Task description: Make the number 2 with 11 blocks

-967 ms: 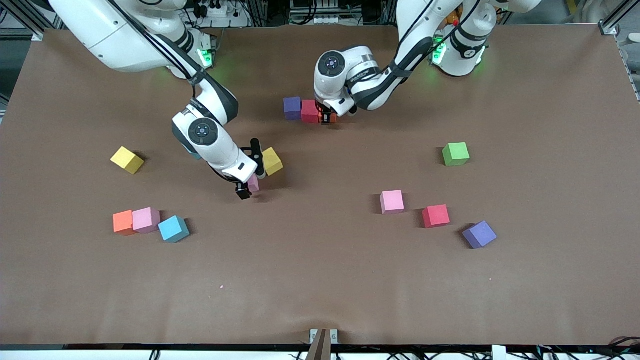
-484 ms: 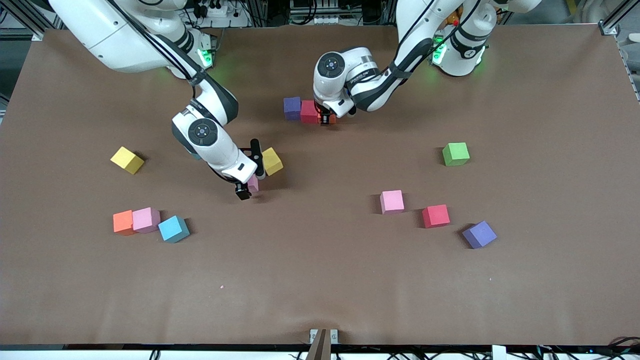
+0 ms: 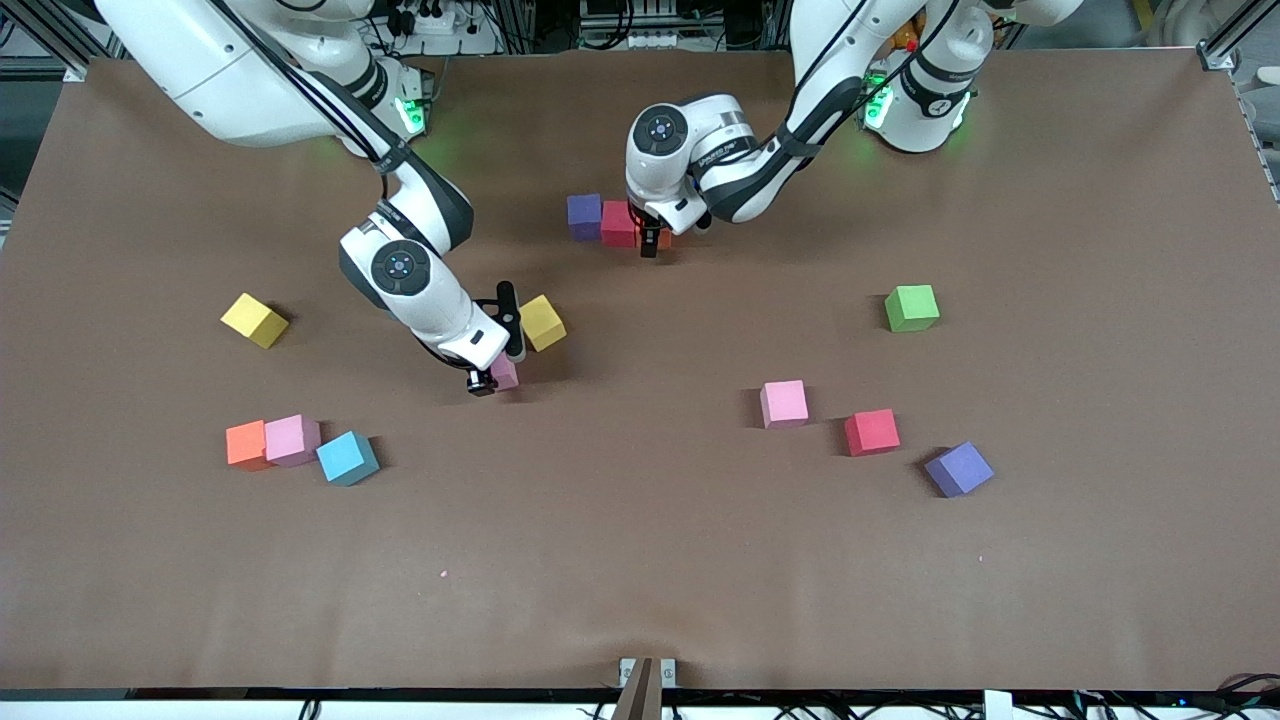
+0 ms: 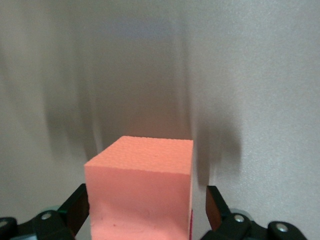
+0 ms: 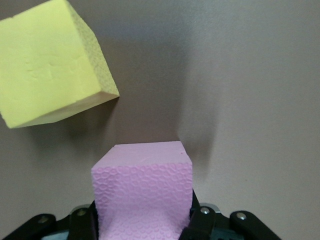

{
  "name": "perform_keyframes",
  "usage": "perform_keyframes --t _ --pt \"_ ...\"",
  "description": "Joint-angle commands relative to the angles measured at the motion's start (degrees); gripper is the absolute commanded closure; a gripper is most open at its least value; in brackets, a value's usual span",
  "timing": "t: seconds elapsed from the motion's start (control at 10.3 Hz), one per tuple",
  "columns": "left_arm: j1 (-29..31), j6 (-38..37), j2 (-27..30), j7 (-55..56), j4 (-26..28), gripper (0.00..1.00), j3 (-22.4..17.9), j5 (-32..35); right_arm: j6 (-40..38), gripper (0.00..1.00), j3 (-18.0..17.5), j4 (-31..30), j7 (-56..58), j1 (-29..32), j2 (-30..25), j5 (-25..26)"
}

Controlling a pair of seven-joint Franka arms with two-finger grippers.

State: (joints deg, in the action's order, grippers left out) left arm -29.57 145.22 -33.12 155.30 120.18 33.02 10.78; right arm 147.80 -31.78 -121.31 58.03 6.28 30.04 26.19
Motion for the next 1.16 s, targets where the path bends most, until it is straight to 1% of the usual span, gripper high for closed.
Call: perform_keyframes --t 0.0,0.1,0.19,0.29,0.39,0.48,0.58,0.77,1.06 --pt "-0.67 -3.09 2.09 2.29 -0.47 0.00 -0.33 1.27 -0.76 0.82 0.41 0.28 0.15 -0.57 -3.31 0.61" --pt "-0.23 -4.23 3.05 2.12 -0.47 0.00 -0.15 1.27 -0.85 0.87 0.23 0.19 -0.11 -0.65 -4.80 0.53" --pt "-0.05 -5.38 3.93 2.03 -0.47 0.00 -0.06 1.18 -1.20 0.88 0.23 0.11 -0.46 -1.35 -6.04 0.44" --pt "-0.05 -6.26 4.46 2.03 -0.56 0.00 0.20 1.00 -1.20 0.88 0.23 -0.07 -0.90 -1.44 -6.75 -2.00" --pt "0.12 -6.88 5.16 1.94 -0.56 0.00 1.25 0.65 -1.46 0.88 0.23 -0.16 -0.99 -1.88 -7.71 -6.81" --pt "0.30 -7.49 5.86 1.94 -0.65 0.00 1.34 0.56 -3.55 0.88 0.32 -0.16 -2.04 -3.62 -9.20 -11.90" --pt "0.30 -7.67 6.13 1.85 -0.82 0.00 1.34 0.48 -5.32 0.88 0.32 -0.07 -5.00 -4.34 -10.00 -15.70" --pt "0.82 -9.50 7.88 1.68 -0.83 0.00 1.34 0.39 -5.60 0.88 0.32 -0.25 -12.03 -4.70 -10.70 -16.17" --pt "3.63 -13.29 10.87 1.15 -0.83 0.00 2.31 0.39 -6.83 0.88 0.41 -1.29 -14.51 -4.26 -12.63 -16.61"
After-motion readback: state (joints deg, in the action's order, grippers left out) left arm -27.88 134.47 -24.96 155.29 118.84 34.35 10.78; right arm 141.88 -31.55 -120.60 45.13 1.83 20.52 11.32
